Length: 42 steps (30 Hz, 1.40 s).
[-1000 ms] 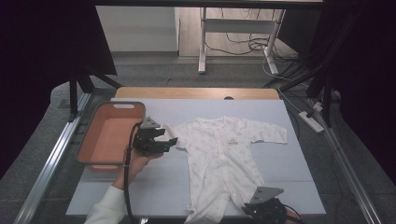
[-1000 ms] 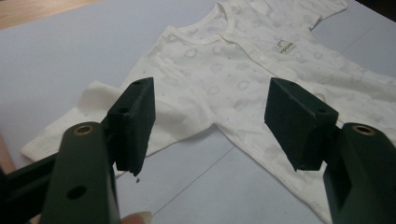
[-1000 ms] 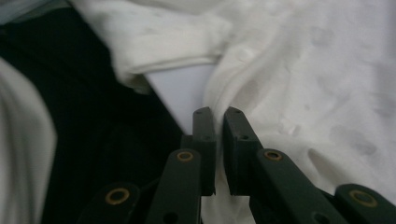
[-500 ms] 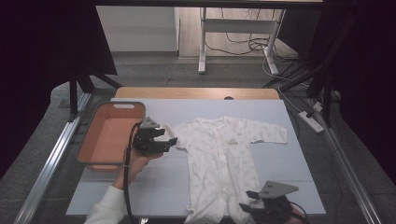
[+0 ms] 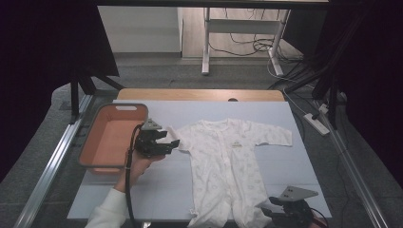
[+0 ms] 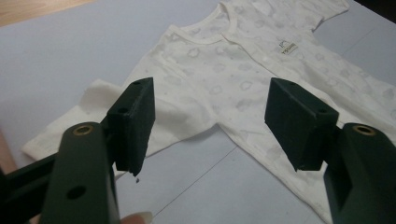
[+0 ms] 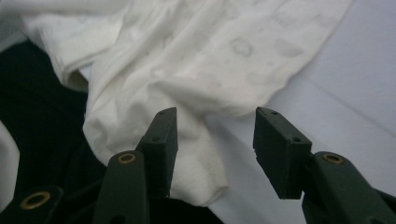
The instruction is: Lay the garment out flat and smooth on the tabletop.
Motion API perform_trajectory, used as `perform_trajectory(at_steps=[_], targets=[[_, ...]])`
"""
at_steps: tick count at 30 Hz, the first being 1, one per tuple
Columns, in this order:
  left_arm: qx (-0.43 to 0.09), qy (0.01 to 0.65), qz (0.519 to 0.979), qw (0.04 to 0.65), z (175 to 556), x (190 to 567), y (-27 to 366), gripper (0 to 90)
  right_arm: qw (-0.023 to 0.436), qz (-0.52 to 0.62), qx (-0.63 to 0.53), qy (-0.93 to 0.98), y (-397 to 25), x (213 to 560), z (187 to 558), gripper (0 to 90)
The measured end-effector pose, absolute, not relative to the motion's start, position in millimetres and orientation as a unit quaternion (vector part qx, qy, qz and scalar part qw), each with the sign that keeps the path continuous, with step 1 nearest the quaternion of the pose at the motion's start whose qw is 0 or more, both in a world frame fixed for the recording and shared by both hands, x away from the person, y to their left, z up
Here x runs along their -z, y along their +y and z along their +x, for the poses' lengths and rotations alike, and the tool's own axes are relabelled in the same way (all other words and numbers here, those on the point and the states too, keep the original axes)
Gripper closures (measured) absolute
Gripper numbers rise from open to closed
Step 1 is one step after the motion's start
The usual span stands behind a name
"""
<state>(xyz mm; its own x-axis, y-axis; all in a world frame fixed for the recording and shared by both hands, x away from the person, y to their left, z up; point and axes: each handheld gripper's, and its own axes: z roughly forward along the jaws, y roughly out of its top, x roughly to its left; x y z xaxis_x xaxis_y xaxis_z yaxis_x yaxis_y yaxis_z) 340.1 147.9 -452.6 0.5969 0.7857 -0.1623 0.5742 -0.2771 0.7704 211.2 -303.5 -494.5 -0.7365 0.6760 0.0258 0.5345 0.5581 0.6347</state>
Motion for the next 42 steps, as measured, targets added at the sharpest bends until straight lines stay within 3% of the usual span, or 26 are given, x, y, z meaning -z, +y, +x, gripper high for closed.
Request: perform_trajectory(at_steps=[7, 11, 15, 18, 20, 23, 28, 36, 42], targets=[[-0.121, 0.426, 0.794, 0.415, 346, 456, 140, 34.0, 0.115, 0.323, -0.278, 0.897, -286, 508, 211, 61.0], [-0.121, 0.424, 0.796, 0.415, 346, 456, 138, 33.9, 0.108, 0.313, -0.277, 0.902, -286, 507, 209, 85.1], [-0.123, 0.425, 0.793, 0.418, 346, 454, 140, 34.0, 0.101, 0.301, -0.262, 0.911, -291, 502, 201, 88.2], [-0.123, 0.428, 0.791, 0.420, 347, 454, 142, 34.0, 0.096, 0.297, -0.283, 0.907, -302, 494, 191, 87.4], [-0.123, 0.429, 0.791, 0.418, 347, 455, 143, 34.0, 0.089, 0.303, -0.307, 0.898, -308, 492, 187, 77.2], [-0.124, 0.427, 0.791, 0.420, 347, 454, 142, 34.0, 0.114, 0.326, -0.325, 0.880, -311, 489, 188, 59.1], [-0.126, 0.426, 0.790, 0.423, 345, 451, 140, 34.0, 0.138, 0.357, -0.331, 0.862, -306, 488, 208, 48.4], [-0.127, 0.422, 0.793, 0.421, 344, 451, 137, 33.9, 0.154, 0.382, -0.292, 0.863, -291, 505, 260, 48.5], [-0.129, 0.423, 0.792, 0.422, 342, 450, 139, 33.9, 0.153, 0.395, -0.290, 0.858, -284, 511, 292, 55.5]])
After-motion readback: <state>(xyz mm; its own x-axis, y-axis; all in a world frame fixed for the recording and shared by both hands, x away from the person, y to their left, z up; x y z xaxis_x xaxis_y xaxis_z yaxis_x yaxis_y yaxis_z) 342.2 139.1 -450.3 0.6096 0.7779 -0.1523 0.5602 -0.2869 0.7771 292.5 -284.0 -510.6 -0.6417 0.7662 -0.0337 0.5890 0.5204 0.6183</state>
